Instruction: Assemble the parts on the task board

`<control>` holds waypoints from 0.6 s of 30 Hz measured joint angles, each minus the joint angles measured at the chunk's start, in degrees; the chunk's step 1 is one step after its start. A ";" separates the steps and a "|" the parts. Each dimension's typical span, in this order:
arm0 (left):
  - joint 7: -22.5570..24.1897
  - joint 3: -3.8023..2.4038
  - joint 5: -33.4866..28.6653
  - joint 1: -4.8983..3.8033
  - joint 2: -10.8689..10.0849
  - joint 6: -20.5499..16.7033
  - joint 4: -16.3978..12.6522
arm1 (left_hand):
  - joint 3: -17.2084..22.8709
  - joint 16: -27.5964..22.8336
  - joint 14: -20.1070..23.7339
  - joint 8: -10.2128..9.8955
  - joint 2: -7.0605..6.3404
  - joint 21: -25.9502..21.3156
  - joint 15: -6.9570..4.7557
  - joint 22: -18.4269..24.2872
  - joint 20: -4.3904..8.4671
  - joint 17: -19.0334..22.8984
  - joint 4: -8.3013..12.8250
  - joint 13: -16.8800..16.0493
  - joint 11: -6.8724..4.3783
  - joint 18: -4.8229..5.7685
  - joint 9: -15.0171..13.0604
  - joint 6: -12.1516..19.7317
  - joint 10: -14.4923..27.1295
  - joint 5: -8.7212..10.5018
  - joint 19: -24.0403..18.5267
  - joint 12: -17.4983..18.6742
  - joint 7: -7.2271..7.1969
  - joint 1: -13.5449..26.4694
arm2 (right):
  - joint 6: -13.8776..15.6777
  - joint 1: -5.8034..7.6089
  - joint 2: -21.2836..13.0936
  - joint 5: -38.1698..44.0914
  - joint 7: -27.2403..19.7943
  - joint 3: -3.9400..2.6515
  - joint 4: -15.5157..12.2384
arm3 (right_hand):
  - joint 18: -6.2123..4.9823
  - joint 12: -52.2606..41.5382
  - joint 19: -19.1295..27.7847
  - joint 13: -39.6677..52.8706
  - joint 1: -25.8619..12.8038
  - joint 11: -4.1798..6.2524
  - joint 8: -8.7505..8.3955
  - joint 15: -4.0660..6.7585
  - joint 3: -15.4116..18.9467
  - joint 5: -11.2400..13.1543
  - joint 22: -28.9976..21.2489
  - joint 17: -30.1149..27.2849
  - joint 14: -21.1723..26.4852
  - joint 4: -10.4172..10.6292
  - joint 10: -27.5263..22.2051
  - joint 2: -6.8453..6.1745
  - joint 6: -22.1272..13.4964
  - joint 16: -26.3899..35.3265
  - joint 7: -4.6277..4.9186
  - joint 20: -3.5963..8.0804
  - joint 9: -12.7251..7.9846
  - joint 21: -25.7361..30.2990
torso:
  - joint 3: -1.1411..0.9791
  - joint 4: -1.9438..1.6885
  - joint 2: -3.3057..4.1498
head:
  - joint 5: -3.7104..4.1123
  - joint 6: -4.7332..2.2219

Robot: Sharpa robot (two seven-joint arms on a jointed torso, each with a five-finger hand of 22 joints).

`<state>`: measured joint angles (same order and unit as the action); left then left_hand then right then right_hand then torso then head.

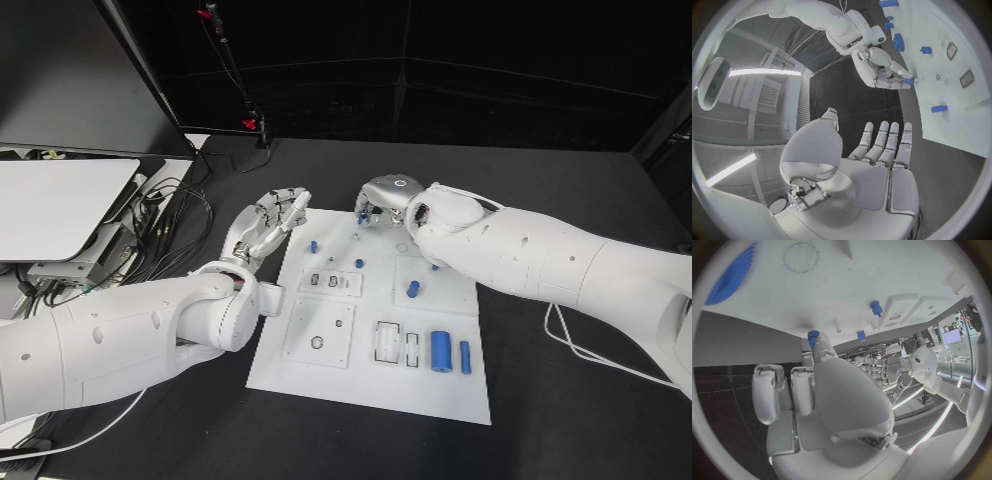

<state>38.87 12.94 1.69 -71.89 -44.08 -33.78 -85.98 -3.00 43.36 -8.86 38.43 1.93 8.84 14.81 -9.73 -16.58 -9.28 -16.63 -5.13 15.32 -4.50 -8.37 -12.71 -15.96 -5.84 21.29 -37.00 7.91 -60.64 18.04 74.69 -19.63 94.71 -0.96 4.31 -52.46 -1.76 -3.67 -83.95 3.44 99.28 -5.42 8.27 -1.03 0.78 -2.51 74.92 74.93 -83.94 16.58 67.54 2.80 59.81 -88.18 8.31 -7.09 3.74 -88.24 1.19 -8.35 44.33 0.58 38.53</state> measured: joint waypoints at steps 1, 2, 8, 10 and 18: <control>0.00 0.00 0.00 0.00 0.01 0.00 0.01 | 0.00 0.00 0.00 0.00 0.00 0.00 0.00 0.00 0.00 0.00 0.00 0.00 0.00 0.00 0.00 0.00 0.00 0.00 0.00 0.00 0.00 0.00 | -0.10 0.00 -0.02 0.00 0.07 0.00 -0.03 | 0.00 0.00 0.00 0.00 0.00 0.00 0.00 0.00 0.00 0.00 0.00 0.00 0.00 0.00 0.00 0.00 0.00 0.00 0.00 0.00 0.00 0.00 | 0.00 -0.01 0.01 | 0.02 0.01; 0.00 0.00 0.00 0.00 0.01 0.00 0.02 | 0.00 0.00 0.00 0.00 0.00 0.00 0.00 0.00 0.00 0.00 0.00 0.00 0.00 0.00 0.00 0.00 0.00 0.00 0.00 0.00 0.00 0.00 | -0.17 0.00 -0.03 0.00 0.12 0.00 -0.06 | 0.00 0.00 0.00 0.00 0.00 0.00 0.00 0.00 0.00 0.00 0.00 0.00 0.00 0.00 0.00 0.00 0.00 0.00 0.00 0.00 -0.01 0.00 | 0.00 -0.02 0.01 | 0.04 0.01; 0.00 0.00 0.00 0.00 0.03 0.02 0.13 | 0.00 0.22 0.00 0.23 0.30 0.22 0.00 -0.06 0.00 0.07 0.00 0.08 0.00 0.00 0.11 0.00 0.00 0.00 0.00 -0.21 0.00 -0.30 | -0.41 0.00 -0.23 0.00 0.29 -0.02 -0.36 | 0.00 0.00 0.00 0.00 0.00 0.00 -0.01 0.00 -0.14 0.00 -0.01 0.00 0.00 -0.15 0.00 0.00 -0.01 0.00 0.00 0.00 -0.05 0.00 | 0.02 -0.08 0.01 | 0.21 0.01; 0.00 0.00 0.00 0.00 0.04 0.02 0.18 | 0.00 0.22 0.00 0.22 0.30 0.22 0.00 -0.06 0.00 0.07 0.00 0.08 0.00 0.00 0.11 0.00 0.00 0.00 0.00 -0.21 0.00 -0.30 | -0.44 0.00 -0.31 0.00 0.31 -0.03 -0.47 | 0.00 0.00 0.00 0.00 0.00 -0.13 -0.01 0.00 -0.14 0.00 -0.01 0.00 0.00 -0.15 -0.12 0.00 -0.02 0.00 -0.01 0.00 -0.06 0.00 | 0.02 -0.09 0.01 | 0.26 0.02; 0.00 0.00 0.00 0.00 0.08 0.03 0.27 | 0.00 0.22 0.00 0.22 0.30 0.22 0.00 -0.06 0.00 0.12 0.00 0.08 0.00 0.00 0.11 0.00 0.00 -0.22 0.00 -0.21 0.00 -0.30 | -0.60 -0.09 -0.44 0.00 0.54 -0.01 -0.52 | 0.01 0.06 0.02 -0.04 -3.40 -1.79 -4.32 -1.64 1.34 0.00 -0.01 -1.35 0.00 0.15 -6.14 -3.40 -7.56 0.29 -1.64 -1.03 -0.33 0.80 | 0.05 -0.18 0.02 | 0.47 -0.09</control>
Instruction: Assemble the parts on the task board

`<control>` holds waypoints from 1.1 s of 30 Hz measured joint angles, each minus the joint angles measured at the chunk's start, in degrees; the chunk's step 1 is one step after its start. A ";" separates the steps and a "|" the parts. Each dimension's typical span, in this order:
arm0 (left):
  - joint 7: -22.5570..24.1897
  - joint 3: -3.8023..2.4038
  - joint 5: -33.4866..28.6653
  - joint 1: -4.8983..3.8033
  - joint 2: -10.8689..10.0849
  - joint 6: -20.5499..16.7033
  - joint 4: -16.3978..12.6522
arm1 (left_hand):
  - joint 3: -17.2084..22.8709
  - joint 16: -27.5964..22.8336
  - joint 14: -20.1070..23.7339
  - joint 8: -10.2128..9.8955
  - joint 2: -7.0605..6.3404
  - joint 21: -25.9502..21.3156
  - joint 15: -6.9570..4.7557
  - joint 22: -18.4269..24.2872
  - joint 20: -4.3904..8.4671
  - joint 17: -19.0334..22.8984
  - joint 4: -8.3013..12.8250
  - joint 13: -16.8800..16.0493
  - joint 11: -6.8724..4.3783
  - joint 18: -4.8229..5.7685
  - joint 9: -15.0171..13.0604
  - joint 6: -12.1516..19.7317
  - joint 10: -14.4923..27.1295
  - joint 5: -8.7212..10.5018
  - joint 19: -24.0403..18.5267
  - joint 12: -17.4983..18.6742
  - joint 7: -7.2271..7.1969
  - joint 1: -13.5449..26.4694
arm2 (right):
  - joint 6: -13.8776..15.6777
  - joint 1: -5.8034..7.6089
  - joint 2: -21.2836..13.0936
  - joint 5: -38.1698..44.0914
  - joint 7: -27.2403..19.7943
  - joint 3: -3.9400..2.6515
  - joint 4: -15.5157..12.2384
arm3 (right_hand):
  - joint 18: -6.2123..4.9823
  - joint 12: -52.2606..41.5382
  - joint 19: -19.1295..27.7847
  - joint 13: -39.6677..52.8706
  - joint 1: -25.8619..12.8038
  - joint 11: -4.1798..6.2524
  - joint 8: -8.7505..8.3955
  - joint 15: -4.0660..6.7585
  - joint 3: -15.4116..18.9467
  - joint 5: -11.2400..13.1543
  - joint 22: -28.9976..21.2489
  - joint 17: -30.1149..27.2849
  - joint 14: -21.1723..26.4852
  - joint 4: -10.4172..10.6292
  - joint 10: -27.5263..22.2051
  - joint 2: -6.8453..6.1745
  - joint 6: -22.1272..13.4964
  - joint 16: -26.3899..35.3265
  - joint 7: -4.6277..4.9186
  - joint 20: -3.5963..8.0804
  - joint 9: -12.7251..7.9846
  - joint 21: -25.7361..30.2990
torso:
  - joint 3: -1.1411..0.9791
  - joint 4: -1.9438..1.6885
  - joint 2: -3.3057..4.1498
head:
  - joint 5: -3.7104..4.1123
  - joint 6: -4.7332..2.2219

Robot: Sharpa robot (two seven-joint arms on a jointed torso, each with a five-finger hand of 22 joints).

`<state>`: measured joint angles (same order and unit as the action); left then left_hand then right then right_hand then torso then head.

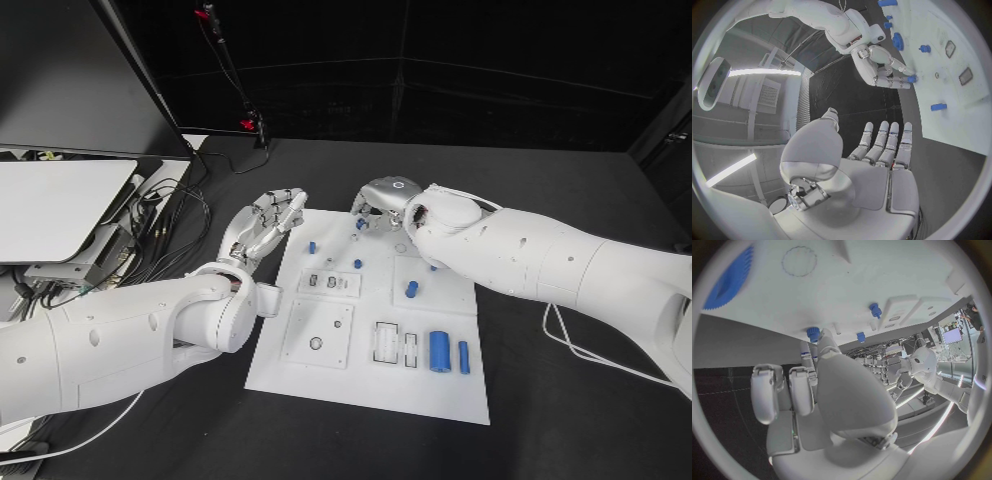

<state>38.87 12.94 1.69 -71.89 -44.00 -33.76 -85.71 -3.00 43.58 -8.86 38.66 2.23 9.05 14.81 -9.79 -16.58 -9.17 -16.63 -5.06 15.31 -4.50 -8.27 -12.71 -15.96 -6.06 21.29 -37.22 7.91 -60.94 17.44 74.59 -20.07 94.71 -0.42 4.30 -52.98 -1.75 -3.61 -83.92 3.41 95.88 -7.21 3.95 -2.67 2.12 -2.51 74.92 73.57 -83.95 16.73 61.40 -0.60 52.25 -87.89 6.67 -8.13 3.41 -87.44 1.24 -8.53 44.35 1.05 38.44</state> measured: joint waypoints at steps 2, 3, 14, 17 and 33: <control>0.00 0.00 0.00 0.00 0.00 0.00 0.04 | 0.00 0.00 0.00 0.00 0.00 0.00 0.00 0.00 0.00 0.00 0.00 0.00 0.00 0.00 0.00 0.00 0.00 0.00 0.00 0.00 0.00 0.00 | 0.01 -0.03 -0.03 0.00 0.07 0.01 0.00 | -0.01 0.17 -0.11 0.01 -3.45 -0.57 -0.51 0.00 1.01 0.00 0.00 -2.54 0.01 -0.09 -3.23 -1.37 -8.17 0.60 -2.21 -0.56 -0.16 1.24 | 0.01 -0.02 0.01 | 0.01 -0.05; 0.00 0.00 0.00 0.00 0.00 0.00 0.07 | 0.00 0.00 0.00 0.00 0.00 0.00 0.00 0.00 0.00 0.01 0.00 0.00 0.00 0.00 0.00 0.00 0.00 0.00 0.00 0.00 0.00 0.00 | 0.11 -0.03 -0.08 0.00 0.11 0.01 -0.03 | -0.01 0.17 -0.02 0.03 -4.79 -0.70 -0.69 -0.17 1.01 0.00 0.00 -3.52 -0.16 -0.09 -4.32 -2.17 -12.04 0.85 -2.98 -0.82 -0.31 1.67 | 0.01 -0.03 0.01 | 0.01 -0.06; 0.00 0.01 0.00 0.00 0.10 0.05 0.48 | 0.00 0.00 0.21 0.00 0.00 0.00 0.21 0.00 0.00 0.00 0.00 0.05 0.00 0.00 0.07 0.00 0.00 0.00 0.00 0.00 0.00 0.00 | 7.46 -0.03 -4.70 -6.77 -1.87 0.01 -5.04 | -0.93 -0.88 0.82 0.46 -11.79 -0.38 -0.26 -0.41 -6.05 0.00 -0.01 -8.00 0.00 -0.29 -5.35 -6.87 -16.64 1.70 -0.07 -1.00 0.10 3.88 | 0.01 -0.03 0.01 | 0.55 -0.47; 0.01 0.02 0.00 0.01 0.00 0.06 0.55 | 0.00 0.00 0.21 0.00 0.00 0.00 0.21 0.01 0.00 0.05 0.00 0.05 0.00 0.01 0.07 0.00 0.00 0.00 0.00 0.00 0.00 0.00 | 10.51 0.14 -9.22 -12.07 -3.30 0.01 -9.76 | -0.93 -1.56 1.05 0.55 -11.55 0.05 0.91 -0.25 -6.05 0.00 -0.01 -8.59 -0.12 -0.30 -3.88 -6.40 -11.16 1.73 2.52 -0.77 0.76 4.31 | 0.02 0.04 -0.08 | 0.96 -0.65; 0.02 0.05 0.01 0.02 -0.15 0.09 0.89 | 0.00 0.00 0.21 -0.01 0.22 0.00 0.21 0.01 0.00 0.14 0.00 0.11 0.00 0.04 0.16 0.00 0.00 0.00 0.00 0.00 0.00 -0.22 | 11.47 2.60 -27.19 -30.90 -6.45 0.03 -23.96 | -4.06 -62.05 16.93 50.88 -19.03 5.86 1.21 4.13 0.58 -1.65 -11.76 -7.79 3.18 -0.54 -6.48 -2.09 -10.69 2.33 -1.78 3.20 0.76 16.25 | 0.22 0.60 -0.43 | 4.49 -1.81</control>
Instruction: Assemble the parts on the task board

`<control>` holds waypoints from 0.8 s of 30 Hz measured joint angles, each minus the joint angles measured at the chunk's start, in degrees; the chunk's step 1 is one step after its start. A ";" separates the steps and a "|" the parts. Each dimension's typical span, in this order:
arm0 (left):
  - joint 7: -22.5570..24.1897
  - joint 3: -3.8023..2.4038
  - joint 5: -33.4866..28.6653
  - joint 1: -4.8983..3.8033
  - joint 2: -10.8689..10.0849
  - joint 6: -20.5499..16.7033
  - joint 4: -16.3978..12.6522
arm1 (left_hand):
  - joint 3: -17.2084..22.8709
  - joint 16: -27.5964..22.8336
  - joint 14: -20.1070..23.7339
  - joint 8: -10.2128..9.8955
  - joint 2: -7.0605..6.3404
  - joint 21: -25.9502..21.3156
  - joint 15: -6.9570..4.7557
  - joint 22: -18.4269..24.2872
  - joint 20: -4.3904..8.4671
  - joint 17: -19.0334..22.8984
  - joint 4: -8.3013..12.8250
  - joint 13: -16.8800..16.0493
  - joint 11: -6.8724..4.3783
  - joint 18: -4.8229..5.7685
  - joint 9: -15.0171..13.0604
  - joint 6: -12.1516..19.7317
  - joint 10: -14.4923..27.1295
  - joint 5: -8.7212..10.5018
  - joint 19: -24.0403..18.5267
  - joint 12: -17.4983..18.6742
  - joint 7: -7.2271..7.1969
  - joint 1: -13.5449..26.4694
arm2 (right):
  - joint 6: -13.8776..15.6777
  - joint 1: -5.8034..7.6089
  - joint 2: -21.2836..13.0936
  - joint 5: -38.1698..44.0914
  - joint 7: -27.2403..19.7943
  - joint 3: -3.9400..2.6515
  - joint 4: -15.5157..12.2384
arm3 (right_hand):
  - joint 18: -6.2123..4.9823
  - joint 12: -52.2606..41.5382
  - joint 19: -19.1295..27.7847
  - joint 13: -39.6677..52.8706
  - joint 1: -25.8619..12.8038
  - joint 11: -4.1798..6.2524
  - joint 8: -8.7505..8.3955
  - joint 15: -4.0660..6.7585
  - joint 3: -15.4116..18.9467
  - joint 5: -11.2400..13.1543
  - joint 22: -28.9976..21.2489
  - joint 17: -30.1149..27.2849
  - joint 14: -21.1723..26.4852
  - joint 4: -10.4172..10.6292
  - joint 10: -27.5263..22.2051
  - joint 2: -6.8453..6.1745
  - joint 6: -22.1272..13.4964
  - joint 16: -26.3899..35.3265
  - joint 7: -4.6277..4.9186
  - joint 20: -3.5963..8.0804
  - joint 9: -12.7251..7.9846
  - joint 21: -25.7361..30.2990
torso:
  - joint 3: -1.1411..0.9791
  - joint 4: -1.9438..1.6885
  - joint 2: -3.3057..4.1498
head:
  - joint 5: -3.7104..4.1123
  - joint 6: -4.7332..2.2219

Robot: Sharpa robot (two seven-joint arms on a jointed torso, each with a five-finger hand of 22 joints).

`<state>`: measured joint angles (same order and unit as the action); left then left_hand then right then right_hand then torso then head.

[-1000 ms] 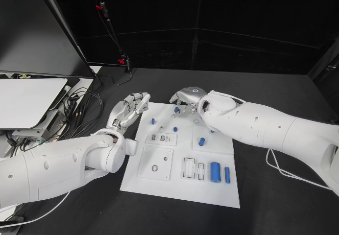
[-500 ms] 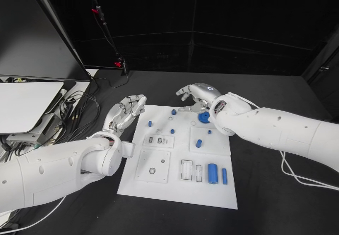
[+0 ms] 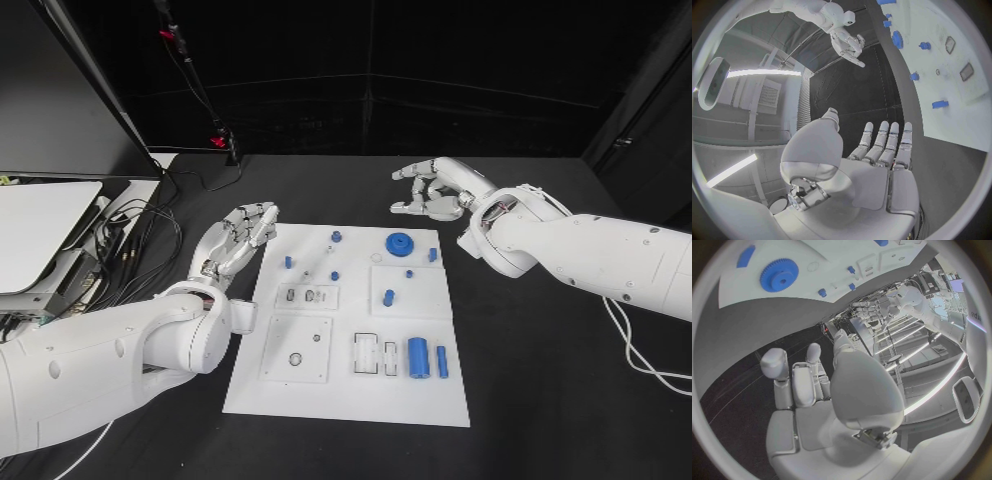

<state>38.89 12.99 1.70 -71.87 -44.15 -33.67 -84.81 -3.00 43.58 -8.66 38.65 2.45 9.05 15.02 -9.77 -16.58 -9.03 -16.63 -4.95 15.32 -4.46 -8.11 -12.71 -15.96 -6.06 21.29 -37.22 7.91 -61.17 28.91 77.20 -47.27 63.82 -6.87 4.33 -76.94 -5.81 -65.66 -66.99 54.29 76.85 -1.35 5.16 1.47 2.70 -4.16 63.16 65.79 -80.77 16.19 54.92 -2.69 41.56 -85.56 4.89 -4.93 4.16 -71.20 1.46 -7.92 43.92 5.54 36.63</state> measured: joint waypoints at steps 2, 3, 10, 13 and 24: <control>0.00 0.01 0.00 0.00 0.06 0.01 0.06 | -0.01 0.00 0.00 0.00 0.00 0.00 0.00 0.00 0.00 0.00 -0.01 0.00 0.00 0.00 0.00 0.00 0.00 0.00 0.00 0.00 0.00 0.00 | -0.54 0.00 -0.47 -0.12 0.03 0.04 0.14 | 0.00 -12.78 0.64 14.64 -2.83 0.02 1.17 0.01 1.71 -3.16 0.53 7.55 -2.56 0.07 9.22 -0.12 0.38 -2.33 -0.37 0.02 0.14 0.04 | -0.01 0.01 0.00 | 0.49 -0.05; 0.00 0.01 0.00 0.00 0.07 0.01 0.08 | -0.13 0.00 0.00 0.00 0.00 0.00 0.00 0.00 0.00 0.01 -0.13 0.00 0.00 0.00 0.00 0.00 0.00 0.00 0.00 0.00 0.00 0.00 | -0.88 0.00 -0.58 -0.11 0.09 0.06 0.39 | 0.00 -16.96 1.29 18.29 -3.65 0.00 1.86 -0.14 2.16 -4.35 0.90 8.52 -2.91 0.24 14.33 -0.58 0.44 -3.34 -0.44 0.05 0.21 0.04 | -0.01 0.00 0.00 | 0.73 -0.09; 0.00 0.04 0.00 0.03 0.15 0.06 0.17 | -0.16 0.00 0.00 0.00 0.00 0.00 0.00 0.00 0.00 0.06 -0.16 0.00 0.00 0.00 0.00 0.00 0.00 0.00 0.00 0.00 0.00 0.00 | -2.86 -0.44 0.13 2.72 1.48 0.08 2.47 | 0.01 -24.16 -2.41 20.66 -4.79 -0.60 7.28 -0.54 0.27 -11.27 8.04 9.17 -3.30 0.52 28.83 -4.40 1.58 -4.30 -0.38 -0.83 1.31 -4.67 | -0.03 -0.16 0.06 | 2.01 -0.21; 0.00 0.05 0.00 0.03 0.12 0.08 0.18 | -0.32 0.24 0.00 0.00 0.00 0.00 0.00 0.00 0.00 0.12 0.00 0.06 0.00 0.00 0.09 0.00 0.00 -0.25 0.00 -0.26 0.00 0.00 | -3.75 -1.00 0.79 5.22 2.57 0.13 3.00 | 1.56 -24.19 -9.46 20.66 -3.39 -0.40 9.18 -0.54 -1.56 -12.58 11.59 9.17 -3.30 0.47 29.02 -5.79 1.94 -4.30 -0.02 -0.78 1.74 -9.93 | -0.03 -0.19 0.07 | 2.13 -0.14; 0.00 0.06 0.00 0.04 0.10 0.13 0.20 | -0.32 0.23 0.00 0.00 0.23 0.00 0.00 -0.05 0.00 0.19 0.00 0.06 0.00 0.00 0.15 0.00 0.00 -0.25 0.00 -0.27 0.00 -0.23 | -6.81 -2.18 3.49 15.22 7.61 0.16 4.86 | 5.43 -24.19 -16.76 20.66 -1.76 -0.39 11.64 -0.54 -4.42 -12.99 11.79 9.16 -3.30 0.72 29.03 -8.16 2.28 -4.30 0.76 -0.51 2.04 -18.63 | -0.02 -0.36 0.10 | 1.93 0.14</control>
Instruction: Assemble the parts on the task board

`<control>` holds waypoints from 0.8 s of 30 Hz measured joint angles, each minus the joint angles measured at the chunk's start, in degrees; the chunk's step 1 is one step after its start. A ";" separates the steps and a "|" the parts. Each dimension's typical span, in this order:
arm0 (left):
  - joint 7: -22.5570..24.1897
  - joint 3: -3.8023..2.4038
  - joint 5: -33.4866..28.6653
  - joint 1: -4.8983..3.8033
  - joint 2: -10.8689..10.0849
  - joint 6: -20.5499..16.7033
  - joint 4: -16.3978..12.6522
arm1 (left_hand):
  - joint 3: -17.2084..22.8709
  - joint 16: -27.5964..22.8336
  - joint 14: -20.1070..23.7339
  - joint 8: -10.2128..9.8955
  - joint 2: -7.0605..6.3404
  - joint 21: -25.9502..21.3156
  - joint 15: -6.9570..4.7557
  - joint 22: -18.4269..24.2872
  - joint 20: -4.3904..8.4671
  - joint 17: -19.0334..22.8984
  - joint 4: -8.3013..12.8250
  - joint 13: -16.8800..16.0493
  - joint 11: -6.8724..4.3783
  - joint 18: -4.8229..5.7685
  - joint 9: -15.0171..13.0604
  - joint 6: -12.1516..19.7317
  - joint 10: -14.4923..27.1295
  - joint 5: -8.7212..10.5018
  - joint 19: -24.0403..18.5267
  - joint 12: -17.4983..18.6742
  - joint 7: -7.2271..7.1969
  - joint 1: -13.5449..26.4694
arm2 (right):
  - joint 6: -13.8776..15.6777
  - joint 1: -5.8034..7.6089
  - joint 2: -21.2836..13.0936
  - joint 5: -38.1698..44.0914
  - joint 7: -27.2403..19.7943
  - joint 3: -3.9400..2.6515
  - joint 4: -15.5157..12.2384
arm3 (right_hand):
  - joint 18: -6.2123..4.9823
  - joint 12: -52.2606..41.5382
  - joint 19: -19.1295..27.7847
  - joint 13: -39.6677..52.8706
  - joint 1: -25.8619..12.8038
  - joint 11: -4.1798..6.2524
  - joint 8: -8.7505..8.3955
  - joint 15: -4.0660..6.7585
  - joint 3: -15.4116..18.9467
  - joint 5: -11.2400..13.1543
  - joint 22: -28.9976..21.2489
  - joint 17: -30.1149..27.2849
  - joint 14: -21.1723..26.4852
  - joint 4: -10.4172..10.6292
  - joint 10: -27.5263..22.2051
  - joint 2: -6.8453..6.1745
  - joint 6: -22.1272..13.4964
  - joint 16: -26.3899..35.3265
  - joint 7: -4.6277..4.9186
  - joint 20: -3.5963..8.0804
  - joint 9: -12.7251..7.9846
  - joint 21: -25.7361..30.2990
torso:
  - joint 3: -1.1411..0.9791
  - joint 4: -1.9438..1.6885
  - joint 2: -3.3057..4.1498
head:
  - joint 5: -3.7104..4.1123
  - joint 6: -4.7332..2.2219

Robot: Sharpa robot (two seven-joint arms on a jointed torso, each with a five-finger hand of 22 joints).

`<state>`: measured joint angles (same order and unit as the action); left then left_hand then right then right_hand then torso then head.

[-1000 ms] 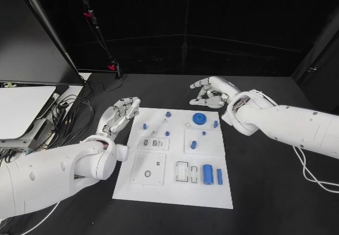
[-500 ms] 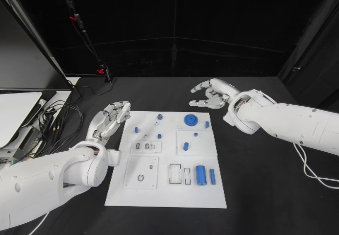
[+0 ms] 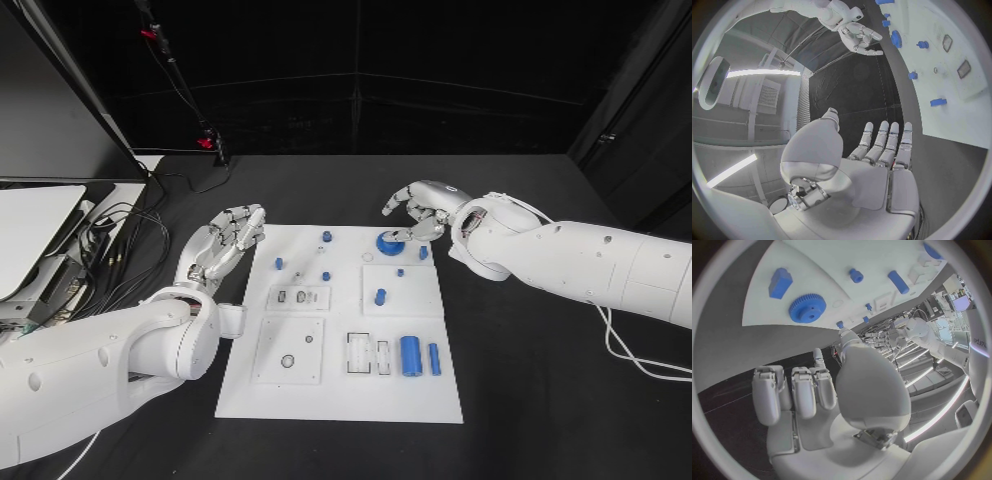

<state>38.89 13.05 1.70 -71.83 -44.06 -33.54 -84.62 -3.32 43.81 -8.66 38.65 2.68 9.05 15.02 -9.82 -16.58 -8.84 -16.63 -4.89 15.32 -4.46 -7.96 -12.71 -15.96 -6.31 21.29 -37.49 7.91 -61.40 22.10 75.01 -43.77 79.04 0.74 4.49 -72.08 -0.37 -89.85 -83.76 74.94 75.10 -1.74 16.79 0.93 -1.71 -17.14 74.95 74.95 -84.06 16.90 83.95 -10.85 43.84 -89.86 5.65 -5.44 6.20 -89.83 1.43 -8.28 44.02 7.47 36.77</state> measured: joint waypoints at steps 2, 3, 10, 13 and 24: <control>0.00 0.00 0.00 0.00 -0.01 0.00 -0.01 | 0.00 0.00 0.00 0.00 0.00 0.00 0.00 0.00 0.00 0.00 0.00 0.00 0.00 0.00 0.00 0.00 0.00 0.01 0.00 0.00 0.00 0.00 | -0.56 -0.05 0.27 1.06 0.78 0.00 0.43 | 0.00 0.00 0.00 0.00 0.03 0.00 0.00 0.00 -0.14 0.00 0.00 -0.01 0.00 -0.14 0.00 -0.03 0.00 0.00 0.00 0.00 0.00 0.00 | 0.02 0.00 0.00 | -0.11 0.05; 0.00 0.00 0.00 0.00 -0.03 0.01 -0.02 | 0.00 0.00 0.00 0.00 0.00 0.00 0.00 0.00 0.00 0.00 0.00 0.00 0.00 0.00 0.00 0.00 0.00 0.01 0.00 0.00 0.00 0.00 | -0.92 -0.09 0.44 1.63 1.24 -0.01 0.71 | 0.00 0.00 0.00 0.00 0.03 0.00 0.00 0.00 -0.14 0.00 0.00 0.00 0.00 -0.14 0.00 -0.03 -0.14 0.00 0.14 0.00 0.00 0.00 | 0.03 0.00 0.00 | -0.19 0.12; 0.00 0.01 0.00 0.00 -0.04 0.02 -0.02 | 0.00 0.00 0.00 0.00 0.00 0.00 0.00 0.00 0.00 0.06 0.00 0.06 0.00 0.00 0.05 0.00 0.00 -0.20 0.00 0.00 0.00 0.00 | -2.70 -0.34 1.53 3.65 3.30 -0.01 1.90 | -0.01 0.00 0.00 0.00 0.37 0.00 0.00 0.00 -0.65 0.35 -0.01 -0.01 0.00 -0.17 0.00 -0.37 -0.21 0.00 0.20 0.00 -0.01 0.00 | 0.04 0.05 0.00 | -0.43 0.31; 0.00 0.01 0.00 0.00 -0.02 0.03 -0.01 | 0.00 0.00 0.00 0.00 0.00 0.00 0.00 0.01 0.00 0.05 0.00 0.06 0.00 0.00 0.05 0.00 0.00 -0.20 0.00 0.00 0.00 0.00 | -3.28 -0.38 1.89 4.29 4.03 -0.01 2.18 | -0.02 0.00 0.00 0.00 1.40 0.00 0.15 0.00 -1.22 0.68 -0.01 -0.01 0.00 -0.27 0.00 -0.11 -0.21 0.00 0.20 0.00 -0.01 0.00 | 0.03 0.05 -0.01 | -0.47 0.38; 0.00 0.01 0.00 0.01 -0.05 0.03 0.04 | 0.00 -0.01 0.00 0.05 0.00 0.00 0.00 0.01 -0.02 0.06 0.00 0.06 0.00 0.00 0.06 0.00 0.00 -0.20 -0.24 0.00 0.00 0.00 | -5.03 -0.60 2.69 5.55 5.75 -0.02 2.82 | -0.03 0.00 0.00 -0.01 2.59 0.00 0.50 0.00 -1.89 1.33 -0.02 -0.02 0.01 -0.27 -0.01 0.15 1.55 0.00 0.27 0.00 0.06 0.00 | 0.00 0.07 -0.02 | -0.55 0.53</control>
<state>38.89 13.05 1.70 -71.82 -44.11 -33.51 -84.58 -3.32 43.80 -8.66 38.69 2.68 9.05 15.02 -9.81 -16.60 -8.77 -16.63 -4.83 15.32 -4.46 -7.90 -12.71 -15.96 -6.51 21.05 -37.49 7.91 -61.39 17.07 74.41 -41.08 84.58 6.48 4.48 -69.26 -0.40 -89.85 -83.75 74.93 77.69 -1.75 17.29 0.93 -3.60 -15.81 74.93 74.93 -84.06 16.63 83.94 -10.70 45.39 -89.86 5.92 -5.44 6.26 -89.84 1.43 -8.21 44.01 6.92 37.29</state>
